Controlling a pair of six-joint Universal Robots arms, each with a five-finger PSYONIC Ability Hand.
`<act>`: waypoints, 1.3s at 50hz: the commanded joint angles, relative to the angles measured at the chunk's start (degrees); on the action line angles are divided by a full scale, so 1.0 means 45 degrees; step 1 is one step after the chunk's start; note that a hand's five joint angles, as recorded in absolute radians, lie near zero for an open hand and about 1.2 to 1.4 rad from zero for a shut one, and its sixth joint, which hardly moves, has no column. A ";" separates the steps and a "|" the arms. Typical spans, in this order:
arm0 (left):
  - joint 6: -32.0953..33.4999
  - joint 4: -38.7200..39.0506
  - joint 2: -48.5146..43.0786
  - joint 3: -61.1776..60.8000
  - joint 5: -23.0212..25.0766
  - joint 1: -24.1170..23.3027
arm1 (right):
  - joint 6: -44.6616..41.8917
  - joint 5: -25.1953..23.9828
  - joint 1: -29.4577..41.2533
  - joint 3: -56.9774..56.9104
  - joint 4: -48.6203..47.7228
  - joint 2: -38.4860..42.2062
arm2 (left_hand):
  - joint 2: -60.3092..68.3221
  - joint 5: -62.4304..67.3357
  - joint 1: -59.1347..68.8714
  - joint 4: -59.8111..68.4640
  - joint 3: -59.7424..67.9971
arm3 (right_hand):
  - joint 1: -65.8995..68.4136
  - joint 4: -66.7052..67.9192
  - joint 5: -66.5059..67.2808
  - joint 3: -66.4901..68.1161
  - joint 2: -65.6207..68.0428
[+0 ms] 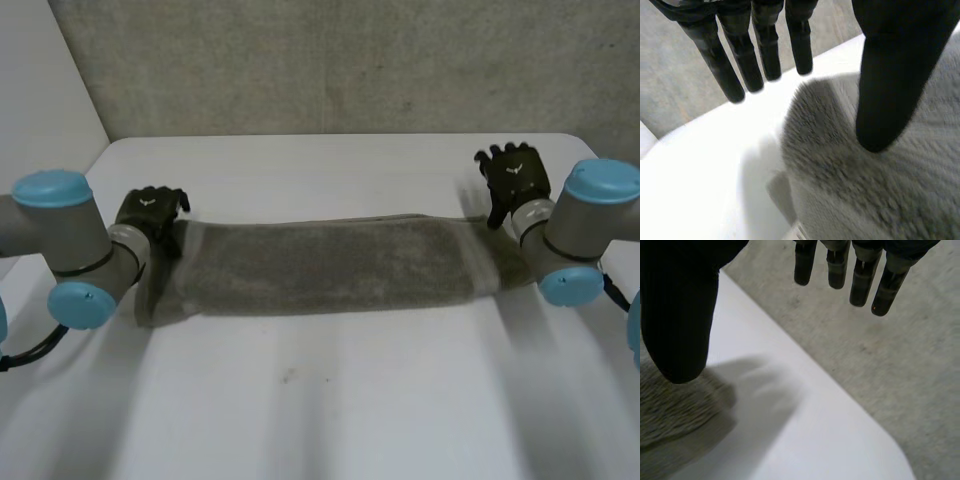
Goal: Fold the towel.
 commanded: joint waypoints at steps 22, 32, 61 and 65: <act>-0.1025 0.0091 0.7097 -0.7084 -0.0574 -0.0127 | 0.0155 0.0108 -0.0656 0.5806 0.3846 -0.7321 | -0.4001 -0.3986 -0.3989 -0.3985 -0.4008 | 0.0720 0.1036 0.0871 0.1175 0.1146; -0.1044 0.0130 0.7274 -0.8377 -0.0574 0.0010 | 0.0155 -0.0963 -0.1222 0.7680 0.3459 -0.6445 | -0.4038 -0.4023 -0.4027 -0.4023 -0.4045 | 0.2551 0.2867 0.2701 0.3006 0.2977; -0.1591 0.0130 0.7371 -0.8748 -0.0574 0.0069 | -0.1401 0.1163 -0.3114 0.6920 0.0447 -0.5386 | -0.4300 -0.4285 -0.4289 -0.4284 -0.4307 | 1.4276 1.4592 1.4426 1.4731 1.4702; -0.1591 0.0130 0.7527 -0.8865 -0.0554 0.0049 | -0.3165 0.1182 -0.3820 0.6900 0.0526 -0.5544 | -0.4300 -0.4285 -0.4289 -0.4284 -0.4307 | 1.4276 1.4592 1.4426 1.4731 1.4702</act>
